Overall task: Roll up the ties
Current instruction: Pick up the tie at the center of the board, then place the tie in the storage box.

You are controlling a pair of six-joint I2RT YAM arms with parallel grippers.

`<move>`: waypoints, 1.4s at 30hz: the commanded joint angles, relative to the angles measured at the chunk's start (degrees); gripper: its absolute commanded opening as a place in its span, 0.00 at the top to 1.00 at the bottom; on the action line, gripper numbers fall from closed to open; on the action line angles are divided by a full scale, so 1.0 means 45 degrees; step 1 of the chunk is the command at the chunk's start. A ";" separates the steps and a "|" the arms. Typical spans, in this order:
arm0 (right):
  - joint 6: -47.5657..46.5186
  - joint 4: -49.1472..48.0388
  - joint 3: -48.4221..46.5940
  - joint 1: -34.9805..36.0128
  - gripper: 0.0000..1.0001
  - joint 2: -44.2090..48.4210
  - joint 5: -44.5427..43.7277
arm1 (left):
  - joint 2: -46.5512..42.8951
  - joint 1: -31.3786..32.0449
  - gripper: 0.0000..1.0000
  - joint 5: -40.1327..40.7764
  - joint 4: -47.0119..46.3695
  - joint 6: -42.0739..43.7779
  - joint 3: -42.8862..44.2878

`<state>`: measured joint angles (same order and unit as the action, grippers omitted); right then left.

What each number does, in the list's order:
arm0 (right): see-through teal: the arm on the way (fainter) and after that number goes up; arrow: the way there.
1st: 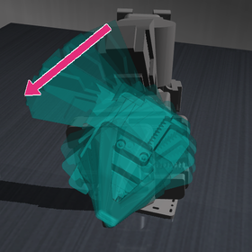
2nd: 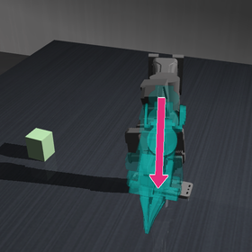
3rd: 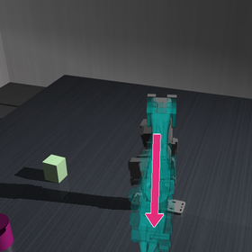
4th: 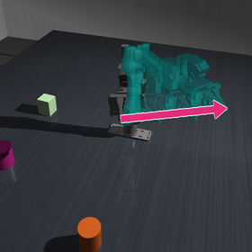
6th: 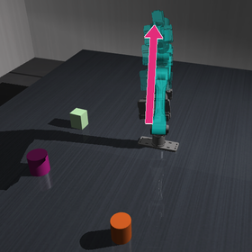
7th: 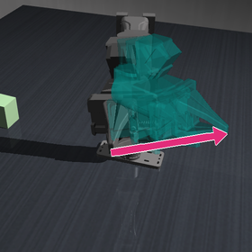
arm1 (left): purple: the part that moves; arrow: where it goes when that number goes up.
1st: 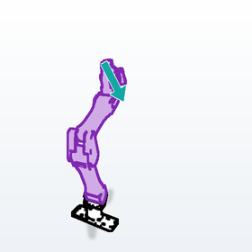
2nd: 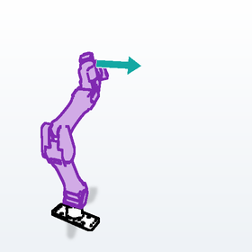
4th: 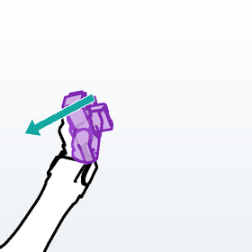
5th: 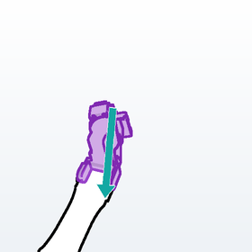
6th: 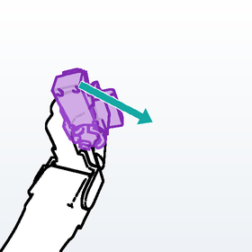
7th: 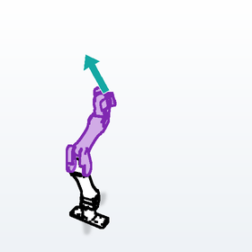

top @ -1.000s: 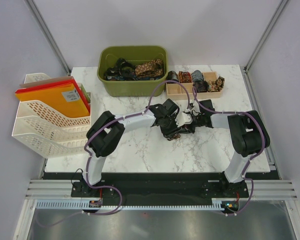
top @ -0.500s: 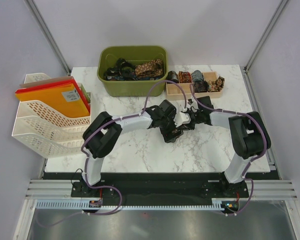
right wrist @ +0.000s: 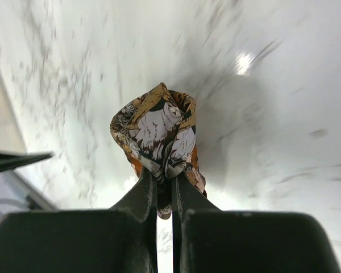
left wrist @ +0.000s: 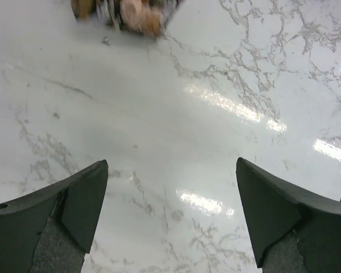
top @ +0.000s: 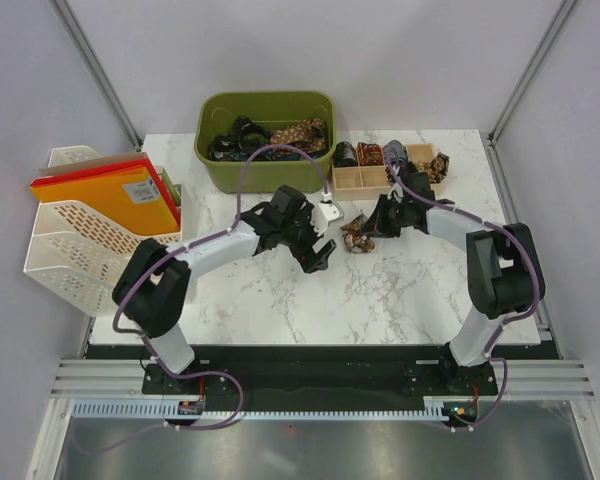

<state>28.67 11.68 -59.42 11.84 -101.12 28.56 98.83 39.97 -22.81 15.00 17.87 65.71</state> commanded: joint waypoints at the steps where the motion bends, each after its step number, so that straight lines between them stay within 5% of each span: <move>1: -0.1076 0.0371 -0.1715 -0.0501 1.00 0.0948 -0.2281 | -0.1353 -0.0326 0.00 -0.0595 0.0942 -0.0748 -0.0500; 20: -0.3263 0.0099 -0.8455 -0.0229 1.00 -0.2467 -0.7594 | -0.1981 -0.0366 0.00 -0.0714 0.1197 -0.1568 -0.1028; 42: -0.4163 -0.0194 -0.7675 0.0886 1.00 -0.3817 -0.9353 | -0.1961 -0.0541 0.00 -0.0908 0.1197 -0.1588 -0.1439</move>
<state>10.66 12.47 -94.78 15.70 -117.34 -11.09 91.46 37.93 -25.69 20.95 12.47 59.59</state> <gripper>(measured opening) 0.071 0.994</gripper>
